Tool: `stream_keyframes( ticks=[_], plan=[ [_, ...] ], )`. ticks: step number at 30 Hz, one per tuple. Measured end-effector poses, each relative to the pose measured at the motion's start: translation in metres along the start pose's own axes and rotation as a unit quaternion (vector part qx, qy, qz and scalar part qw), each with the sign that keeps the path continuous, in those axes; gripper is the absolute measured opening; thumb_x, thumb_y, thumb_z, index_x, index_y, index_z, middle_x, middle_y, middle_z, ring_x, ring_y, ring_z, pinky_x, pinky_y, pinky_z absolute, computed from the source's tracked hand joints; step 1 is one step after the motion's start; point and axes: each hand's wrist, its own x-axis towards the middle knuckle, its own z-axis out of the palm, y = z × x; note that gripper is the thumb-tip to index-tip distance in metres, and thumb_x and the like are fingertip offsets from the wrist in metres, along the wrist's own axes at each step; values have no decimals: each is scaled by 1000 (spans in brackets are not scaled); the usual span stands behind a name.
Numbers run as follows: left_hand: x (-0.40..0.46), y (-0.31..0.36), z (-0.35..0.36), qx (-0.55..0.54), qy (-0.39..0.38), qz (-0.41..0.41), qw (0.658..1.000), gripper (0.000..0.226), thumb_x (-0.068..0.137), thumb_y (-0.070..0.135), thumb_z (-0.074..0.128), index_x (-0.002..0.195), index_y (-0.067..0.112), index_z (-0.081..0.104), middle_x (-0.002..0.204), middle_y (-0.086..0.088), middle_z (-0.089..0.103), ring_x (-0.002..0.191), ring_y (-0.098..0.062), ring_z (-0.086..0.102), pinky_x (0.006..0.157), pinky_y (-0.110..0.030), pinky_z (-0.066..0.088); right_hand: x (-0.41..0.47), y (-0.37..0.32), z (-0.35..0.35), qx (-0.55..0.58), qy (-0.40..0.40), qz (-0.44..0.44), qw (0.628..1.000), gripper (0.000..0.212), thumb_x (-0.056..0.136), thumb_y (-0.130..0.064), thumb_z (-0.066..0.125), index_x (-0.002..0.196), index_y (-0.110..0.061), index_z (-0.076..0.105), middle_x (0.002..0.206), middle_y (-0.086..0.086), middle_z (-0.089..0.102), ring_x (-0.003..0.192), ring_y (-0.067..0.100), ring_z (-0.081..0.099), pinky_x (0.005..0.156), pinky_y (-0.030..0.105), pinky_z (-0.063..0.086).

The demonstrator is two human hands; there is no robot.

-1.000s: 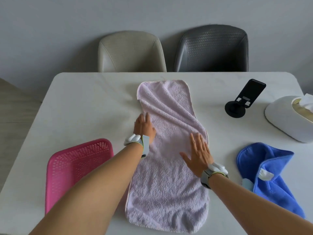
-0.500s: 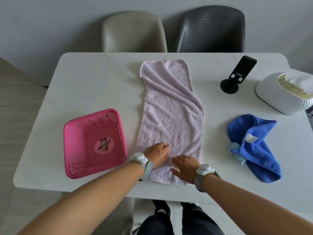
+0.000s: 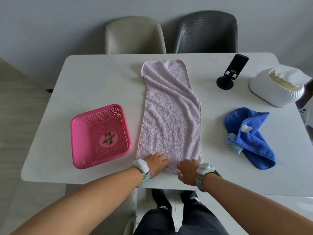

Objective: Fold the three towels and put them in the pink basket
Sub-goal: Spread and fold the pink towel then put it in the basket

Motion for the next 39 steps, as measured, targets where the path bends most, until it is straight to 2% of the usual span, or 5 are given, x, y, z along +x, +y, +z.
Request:
stream_keyframes(
  ticks=[8, 11, 15, 23, 39],
  plan=[
    [-21, 17, -32, -142, -207, 50, 967, 34, 90, 31, 55, 118, 12, 58, 106, -11, 64, 97, -35, 61, 81, -40, 51, -13, -3, -20, 57, -194, 16, 979, 57, 91, -51, 43, 132, -16, 63, 129, 9, 67, 116, 32, 63, 99, 43, 51],
    [-21, 19, -47, -101, -259, 71, 958, 68, 92, 27, 69, 149, 4, 40, 143, -18, 52, 129, -35, 50, 101, -36, 40, -17, -4, -27, 49, -220, 13, 974, 59, 93, -51, 45, 135, -12, 60, 135, 11, 63, 123, 33, 59, 105, 46, 48],
    [-16, 0, -61, -79, -296, 62, 950, 67, 84, 15, 79, 140, -1, 46, 129, -22, 61, 112, -33, 59, 80, -32, 42, -19, 6, -45, 33, -223, 27, 974, 59, 94, -43, 54, 146, -14, 48, 151, 9, 48, 137, 31, 47, 110, 41, 42],
    [-3, -59, -111, -110, -229, 25, 967, 47, 86, 10, 75, 129, 1, 59, 122, -21, 65, 98, -24, 55, 76, -32, 40, -1, 51, -81, 59, -140, 34, 988, 39, 90, -38, 65, 125, -23, 61, 125, 1, 66, 106, 26, 63, 86, 32, 50],
    [47, -129, -171, -175, 68, -230, 955, 36, 95, 2, 50, 128, 16, 58, 119, -16, 65, 104, -35, 64, 74, -33, 45, 70, 136, -172, 245, 179, 132, 943, 21, 105, -33, 33, 109, -24, 50, 101, 14, 69, 77, 31, 58, 72, 35, 45]
  ],
)
